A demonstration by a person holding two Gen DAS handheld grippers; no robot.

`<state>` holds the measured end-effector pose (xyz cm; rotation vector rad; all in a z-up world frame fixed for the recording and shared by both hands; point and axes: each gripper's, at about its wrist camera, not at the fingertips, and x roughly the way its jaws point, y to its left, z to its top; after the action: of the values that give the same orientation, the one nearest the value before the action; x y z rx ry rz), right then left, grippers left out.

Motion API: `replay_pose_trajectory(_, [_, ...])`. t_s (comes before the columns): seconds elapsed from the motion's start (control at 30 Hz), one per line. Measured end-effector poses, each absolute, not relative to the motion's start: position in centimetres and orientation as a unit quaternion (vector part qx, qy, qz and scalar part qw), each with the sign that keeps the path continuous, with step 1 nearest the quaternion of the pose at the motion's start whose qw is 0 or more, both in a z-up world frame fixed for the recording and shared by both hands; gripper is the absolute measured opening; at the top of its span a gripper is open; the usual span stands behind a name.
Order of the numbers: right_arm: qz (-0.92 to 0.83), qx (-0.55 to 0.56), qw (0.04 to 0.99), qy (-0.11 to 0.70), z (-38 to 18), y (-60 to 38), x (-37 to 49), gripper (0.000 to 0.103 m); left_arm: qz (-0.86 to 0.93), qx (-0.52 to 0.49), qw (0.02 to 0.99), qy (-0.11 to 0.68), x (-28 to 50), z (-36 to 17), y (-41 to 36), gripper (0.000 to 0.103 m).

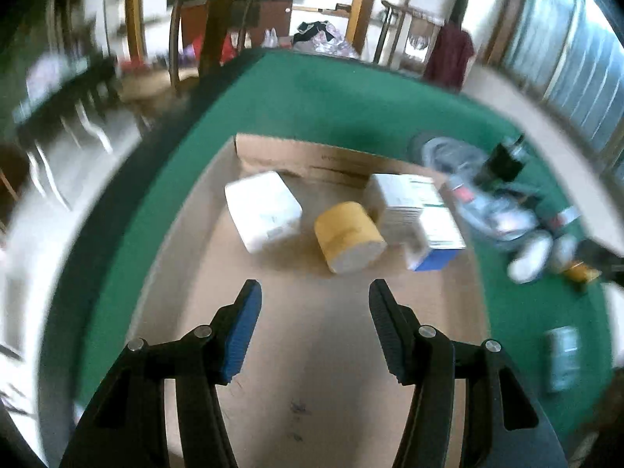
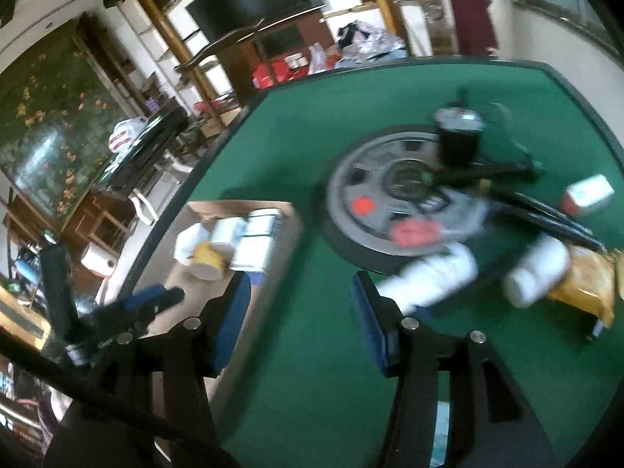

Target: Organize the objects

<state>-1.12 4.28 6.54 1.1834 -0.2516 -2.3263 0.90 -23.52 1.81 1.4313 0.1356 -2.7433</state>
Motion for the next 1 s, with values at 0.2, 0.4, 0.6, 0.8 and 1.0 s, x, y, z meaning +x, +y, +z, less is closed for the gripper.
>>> replay_pose_trajectory(0.2, [-0.862, 0.431, 0.238, -0.123, 6.1, 8.5, -0.6, 0.053, -0.886, 0.451, 0.094, -0.048, -3.1, 2.0, -21.4, 0.051])
replay_pose_trajectory(0.4, [-0.859, 0.432, 0.222, -0.159, 5.3, 12.3, -0.8, 0.053, -0.893, 0.446, 0.069, 0.008, -1.7, 3.7, -21.5, 0.051])
replay_pose_trajectory(0.6, [-0.852, 0.442, 0.202, -0.194, 3.5, 15.9, -0.6, 0.055, -0.899, 0.435, 0.002, 0.056, 2.5, 3.3, -20.5, 0.051])
replay_pose_trajectory(0.8, [-0.842, 0.45, 0.197, -0.223, 2.0, 17.8, -0.1, 0.055, -0.863, 0.502, 0.042, 0.036, 2.3, 0.5, -20.1, 0.051])
replay_pose_trajectory(1.0, [-0.845, 0.444, 0.195, -0.227, 1.8, 18.9, 0.7, 0.055, -0.861, 0.505, 0.06, 0.002, 4.6, 0.1, -18.6, 0.052])
